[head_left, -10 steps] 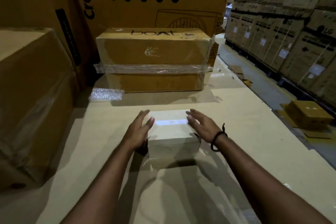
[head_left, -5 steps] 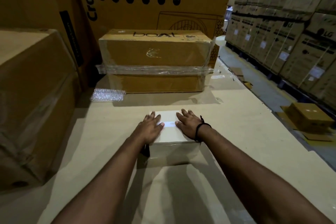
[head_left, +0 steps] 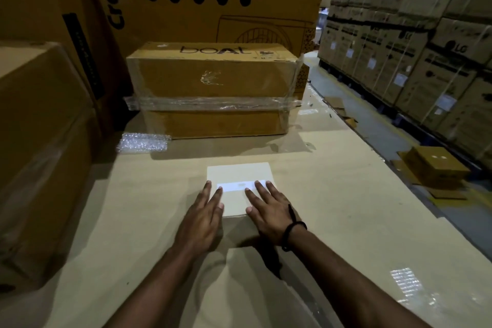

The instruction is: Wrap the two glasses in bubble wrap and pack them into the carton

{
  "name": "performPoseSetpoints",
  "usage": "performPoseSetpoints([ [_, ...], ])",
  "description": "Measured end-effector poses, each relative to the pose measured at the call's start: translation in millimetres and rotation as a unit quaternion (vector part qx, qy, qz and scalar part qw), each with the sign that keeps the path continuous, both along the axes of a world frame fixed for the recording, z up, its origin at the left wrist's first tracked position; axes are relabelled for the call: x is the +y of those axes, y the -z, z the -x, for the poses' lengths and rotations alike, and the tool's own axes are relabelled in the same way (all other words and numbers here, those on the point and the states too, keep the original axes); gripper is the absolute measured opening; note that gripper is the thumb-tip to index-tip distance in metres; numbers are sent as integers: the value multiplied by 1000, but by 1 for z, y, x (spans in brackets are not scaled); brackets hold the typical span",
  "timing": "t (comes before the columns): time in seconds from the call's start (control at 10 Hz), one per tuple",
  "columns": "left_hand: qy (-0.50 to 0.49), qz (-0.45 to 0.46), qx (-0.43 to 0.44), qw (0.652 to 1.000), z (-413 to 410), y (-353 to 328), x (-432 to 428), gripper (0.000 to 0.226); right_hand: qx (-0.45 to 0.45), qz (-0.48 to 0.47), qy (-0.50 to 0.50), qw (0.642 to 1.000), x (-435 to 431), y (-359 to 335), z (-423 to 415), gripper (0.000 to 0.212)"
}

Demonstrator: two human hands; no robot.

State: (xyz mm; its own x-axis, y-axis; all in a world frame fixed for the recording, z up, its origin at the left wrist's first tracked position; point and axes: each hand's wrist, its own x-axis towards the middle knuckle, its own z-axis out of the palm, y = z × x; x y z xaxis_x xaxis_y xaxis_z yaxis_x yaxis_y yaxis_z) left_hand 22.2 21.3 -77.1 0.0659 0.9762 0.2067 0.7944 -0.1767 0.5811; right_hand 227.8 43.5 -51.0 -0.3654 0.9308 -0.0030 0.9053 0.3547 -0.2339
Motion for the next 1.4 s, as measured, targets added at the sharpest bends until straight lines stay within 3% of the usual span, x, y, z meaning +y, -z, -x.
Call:
performPoseSetpoints([
  [0.1, -45, 17, -30, 998, 1, 2, -20, 75, 85, -2, 31, 996, -9, 6, -11, 74],
  [0.2, -72, 4, -77, 994, 3, 8, -37, 72, 176, 42, 100, 978, -19, 21, -25, 79],
  [0.3, -74, -32, -114, 990, 3, 10, -32, 59, 203, 43, 115, 971, -18, 30, -20, 70],
  [0.5, -105, -68, -113, 986, 13, -3, 3, 55, 206, -38, 109, 972, 12, 13, 3, 51],
  [0.7, -118, -12, -89, 989, 21, -13, 46, 57, 232, -27, 115, 966, 61, 22, 19, 49],
  [0.9, -97, 13, -62, 993, 20, -4, 61, 53, 177, -19, 102, 979, 82, 24, 17, 49],
  [1.0, -84, -42, 76, 993, 20, 1, 54, 53, 53, -111, 72, 990, 76, 16, 14, 51],
  [1.1, -45, -42, 141, 988, 23, 9, 46, 65, 3, -159, 23, 987, 64, 18, 17, 52],
  [1.3, -45, 4, 136, 990, 22, 1, 43, 63, 7, -51, 30, 998, 54, 22, 22, 79],
  [1.4, -41, 4, 145, 989, 24, -14, 44, 61, -15, -45, 48, 998, 50, 11, 22, 67],
])
